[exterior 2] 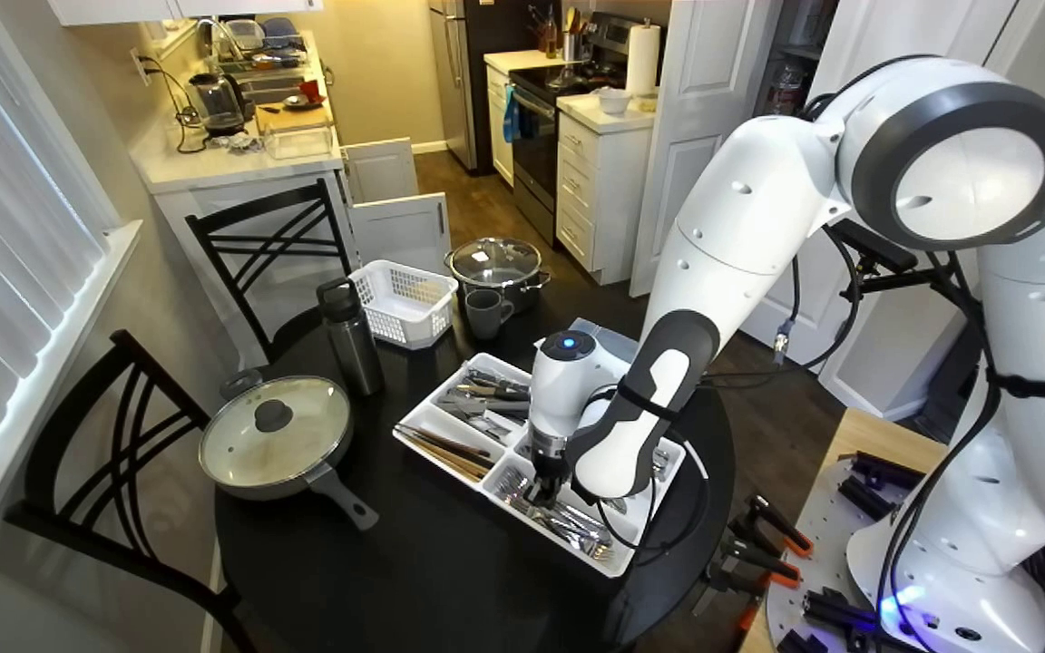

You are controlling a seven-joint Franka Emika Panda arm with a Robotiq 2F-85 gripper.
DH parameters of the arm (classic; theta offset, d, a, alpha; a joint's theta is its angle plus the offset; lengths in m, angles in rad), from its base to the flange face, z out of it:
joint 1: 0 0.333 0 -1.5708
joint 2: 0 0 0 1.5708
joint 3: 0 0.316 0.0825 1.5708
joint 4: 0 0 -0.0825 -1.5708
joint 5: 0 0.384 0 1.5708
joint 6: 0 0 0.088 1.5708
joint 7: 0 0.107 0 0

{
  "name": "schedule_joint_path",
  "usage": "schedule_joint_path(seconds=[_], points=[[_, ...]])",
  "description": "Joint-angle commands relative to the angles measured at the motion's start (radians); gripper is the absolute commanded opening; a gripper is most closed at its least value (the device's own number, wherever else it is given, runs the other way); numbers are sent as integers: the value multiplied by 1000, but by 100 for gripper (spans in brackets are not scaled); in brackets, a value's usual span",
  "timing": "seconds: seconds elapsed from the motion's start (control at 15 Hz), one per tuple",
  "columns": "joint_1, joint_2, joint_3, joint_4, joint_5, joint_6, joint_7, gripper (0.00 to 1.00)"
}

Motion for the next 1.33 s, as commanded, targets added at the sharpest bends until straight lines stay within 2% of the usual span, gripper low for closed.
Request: schedule_joint_path(seconds=[0.0,0.2,0.27,0.33,0.67,0.73,0.8,0.87,0.93,1.13,1.27], points=[[-10,-24,13,-15,20,-2,-11,0],[-9,1,9,-8,17,-13,-12,0],[-12,7,11,-6,18,-15,-13,26],[-12,13,10,-5,18,-16,-14,27],[-6,37,-4,3,11,-5,-13,57],[-4,42,-9,4,9,-1,-12,48],[-4,49,-12,6,7,1,-13,19],[-7,56,-10,7,8,3,-17,23],[-9,61,-10,6,8,5,-20,21],[-13,65,-4,6,8,18,-27,2],[-15,67,0,7,9,22,-29,0]])
